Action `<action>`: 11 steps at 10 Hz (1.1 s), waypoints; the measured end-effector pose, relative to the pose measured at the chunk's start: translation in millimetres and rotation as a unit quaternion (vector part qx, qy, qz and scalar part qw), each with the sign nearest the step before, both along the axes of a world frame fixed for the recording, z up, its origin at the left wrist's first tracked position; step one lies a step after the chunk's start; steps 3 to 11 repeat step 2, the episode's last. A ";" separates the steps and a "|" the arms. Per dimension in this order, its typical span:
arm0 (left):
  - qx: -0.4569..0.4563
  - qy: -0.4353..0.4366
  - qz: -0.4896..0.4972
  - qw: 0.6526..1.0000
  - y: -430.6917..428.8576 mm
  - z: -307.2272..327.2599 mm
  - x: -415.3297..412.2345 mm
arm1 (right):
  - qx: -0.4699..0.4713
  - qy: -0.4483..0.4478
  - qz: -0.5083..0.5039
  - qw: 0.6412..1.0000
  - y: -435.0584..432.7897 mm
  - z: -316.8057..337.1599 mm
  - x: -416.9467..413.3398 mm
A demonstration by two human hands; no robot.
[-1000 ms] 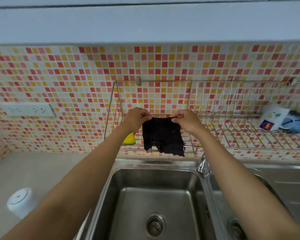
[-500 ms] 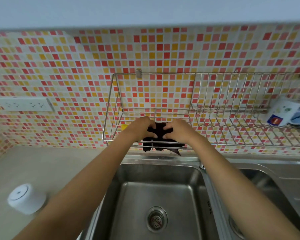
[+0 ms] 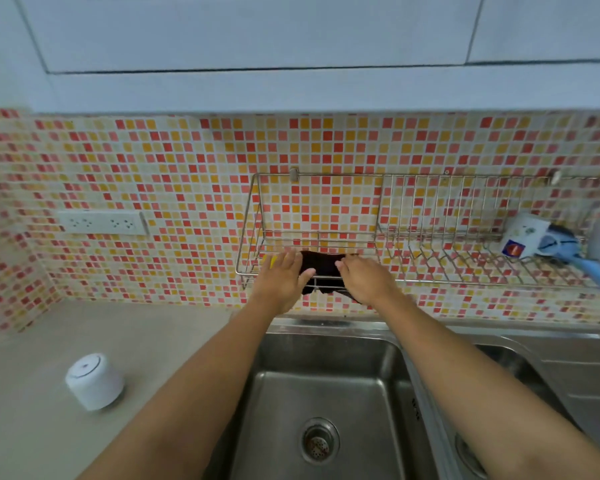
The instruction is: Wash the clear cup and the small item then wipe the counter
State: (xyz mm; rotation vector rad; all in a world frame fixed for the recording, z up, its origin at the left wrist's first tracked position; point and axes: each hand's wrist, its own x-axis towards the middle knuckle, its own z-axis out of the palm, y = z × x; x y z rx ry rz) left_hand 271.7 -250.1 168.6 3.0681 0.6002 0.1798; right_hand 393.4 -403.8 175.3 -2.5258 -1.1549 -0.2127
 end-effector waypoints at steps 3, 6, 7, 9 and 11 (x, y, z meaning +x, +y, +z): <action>-0.031 0.023 0.010 0.999 -7.1 10.6 -41.4 | -0.086 -0.008 -0.020 0.996 -7.9 -5.0 -17.3; -0.031 0.023 0.010 0.999 -7.1 10.6 -41.4 | -0.086 -0.008 -0.020 0.996 -7.9 -5.0 -17.3; -0.031 0.023 0.010 0.999 -7.1 10.6 -41.4 | -0.086 -0.008 -0.020 0.996 -7.9 -5.0 -17.3; -0.031 0.023 0.010 0.999 -7.1 10.6 -41.4 | -0.086 -0.008 -0.020 0.996 -7.9 -5.0 -17.3; -0.031 0.023 0.010 0.999 -7.1 10.6 -41.4 | -0.086 -0.008 -0.020 0.996 -7.9 -5.0 -17.3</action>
